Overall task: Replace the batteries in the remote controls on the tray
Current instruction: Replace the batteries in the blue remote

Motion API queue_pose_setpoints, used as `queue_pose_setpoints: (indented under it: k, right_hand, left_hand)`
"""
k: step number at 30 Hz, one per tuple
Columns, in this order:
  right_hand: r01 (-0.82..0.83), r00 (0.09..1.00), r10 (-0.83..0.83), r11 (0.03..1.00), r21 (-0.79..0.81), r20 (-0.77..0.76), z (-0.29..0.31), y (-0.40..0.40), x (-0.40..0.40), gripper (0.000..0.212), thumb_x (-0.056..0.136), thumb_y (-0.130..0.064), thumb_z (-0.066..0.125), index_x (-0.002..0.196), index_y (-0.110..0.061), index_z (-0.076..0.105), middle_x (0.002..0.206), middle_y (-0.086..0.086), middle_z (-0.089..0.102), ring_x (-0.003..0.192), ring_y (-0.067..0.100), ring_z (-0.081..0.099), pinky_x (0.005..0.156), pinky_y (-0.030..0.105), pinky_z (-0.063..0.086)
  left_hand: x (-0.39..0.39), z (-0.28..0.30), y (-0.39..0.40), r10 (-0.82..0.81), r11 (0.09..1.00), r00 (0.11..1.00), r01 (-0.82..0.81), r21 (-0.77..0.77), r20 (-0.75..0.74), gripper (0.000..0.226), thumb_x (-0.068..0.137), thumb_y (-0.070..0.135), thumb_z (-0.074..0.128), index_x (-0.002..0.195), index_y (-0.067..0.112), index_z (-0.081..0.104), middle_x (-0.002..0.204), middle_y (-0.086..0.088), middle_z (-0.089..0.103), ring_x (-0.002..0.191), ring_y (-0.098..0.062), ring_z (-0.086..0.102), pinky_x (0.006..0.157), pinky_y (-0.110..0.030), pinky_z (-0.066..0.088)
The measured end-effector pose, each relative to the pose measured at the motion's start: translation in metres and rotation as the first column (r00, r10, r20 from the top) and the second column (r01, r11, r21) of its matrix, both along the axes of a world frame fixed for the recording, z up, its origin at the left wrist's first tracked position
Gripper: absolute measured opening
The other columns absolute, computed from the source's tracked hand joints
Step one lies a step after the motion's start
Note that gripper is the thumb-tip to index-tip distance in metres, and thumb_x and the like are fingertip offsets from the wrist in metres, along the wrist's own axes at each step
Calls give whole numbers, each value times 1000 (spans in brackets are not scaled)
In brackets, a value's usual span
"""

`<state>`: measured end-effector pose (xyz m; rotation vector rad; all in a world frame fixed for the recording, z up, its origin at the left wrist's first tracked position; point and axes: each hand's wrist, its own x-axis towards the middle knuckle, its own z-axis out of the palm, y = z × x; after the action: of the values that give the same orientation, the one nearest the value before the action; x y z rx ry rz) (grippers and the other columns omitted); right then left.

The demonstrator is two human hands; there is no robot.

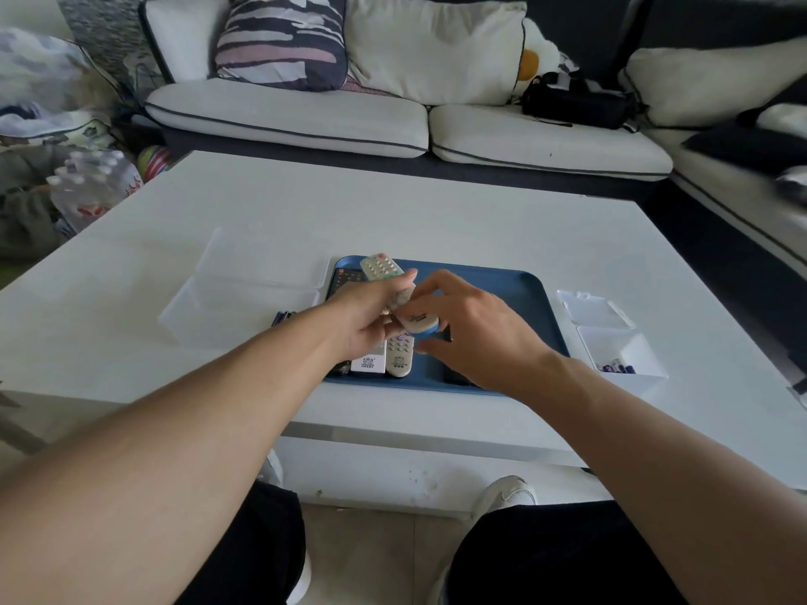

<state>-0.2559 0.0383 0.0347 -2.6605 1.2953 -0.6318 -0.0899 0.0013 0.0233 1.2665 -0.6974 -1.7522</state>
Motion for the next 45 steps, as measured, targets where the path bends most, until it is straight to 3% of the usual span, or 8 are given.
queue_pose_setpoints:
  k: [5, 9, 15, 23, 29, 35, 38, 45]
  right_hand:
    - [104, 986, -95, 993, -55, 138, -4, -3, -7, 34, 91, -14, 69, 123, -23, 70, 114, -4, 70, 86, 19, 67, 74, 38, 57]
    - [289, 952, -284, 957, -28, 115, 1, -10, -14, 28, 94, -25, 65, 121, -19, 70, 102, 1, 71, 88, 24, 65, 80, 36, 53]
    - [359, 928, -347, 931, 72, -135, -12, -12, -10, 9, 94, -27, 56, 88, -25, 63, 79, -5, 63, 73, 23, 54, 60, 29, 37]
    - [266, 893, -218, 961, 72, -394, -31, 2, 2, 30, 91, -37, 64, 121, -30, 67, 111, 7, 64, 100, 26, 63, 81, 34, 50]
    - [207, 857, -175, 978, 11, -485, -46, -2, 2, 37, 95, -41, 60, 131, -35, 62, 118, 4, 64, 108, 22, 61, 89, 32, 46]
    - [235, 962, -160, 898, 371, -222, -35, -19, -10, 29, 92, -53, 61, 112, -37, 74, 114, -15, 73, 95, 6, 67, 85, 31, 56]
    - [299, 948, -257, 920, 254, -187, -40, -42, -27, 23, 98, -35, 56, 113, -35, 74, 117, -11, 72, 104, 10, 64, 90, 34, 54]
    - [469, 799, -291, 848, 244, -526, -50, -84, -41, 59, 104, -51, 32, 156, -26, 25, 166, -2, 16, 153, 28, -2, 121, 45, 4]
  left_hand:
    - [-2, 5, 2, -44, 996, 996, 50, 77, -82, 29, 106, 25, 48, 112, -1, 58, 97, -23, 70, 76, -34, 74, 67, -44, 64]
    - [-3, -8, 3, -63, 996, 926, 79, -28, 373, 24, 103, 18, 52, 123, 6, 58, 101, -16, 64, 76, -28, 66, 70, -35, 62]
    - [11, -31, -5, -67, 892, 395, 436, -123, 916, 41, 98, 15, 51, 138, 20, 58, 142, -5, 57, 127, -24, 55, 101, -35, 49]
    - [11, -39, -1, -246, 739, -77, 630, 238, 966, 56, 102, 27, 46, 155, 35, 31, 167, 7, 14, 154, -23, 4, 124, -48, 10]
    - [11, -36, 1, -302, 709, -101, 640, 294, 948, 64, 102, 32, 48, 159, 34, 19, 169, 4, 6, 155, -20, 0, 123, -54, 8]
    - [12, -37, 0, -282, 718, -82, 643, 267, 956, 62, 99, 22, 44, 158, 31, 24, 167, 0, 12, 154, -25, 6, 123, -51, 13]
    - [8, -38, 2, -244, 706, -77, 669, 232, 967, 67, 98, 31, 51, 158, 32, 22, 168, -3, 12, 155, -27, 4, 124, -53, 11]
    - [-7, -43, 5, -231, 623, -119, 744, 241, 966, 68, 99, 49, 51, 156, 49, 13, 168, 1, -17, 152, -28, -25, 121, -56, -12]
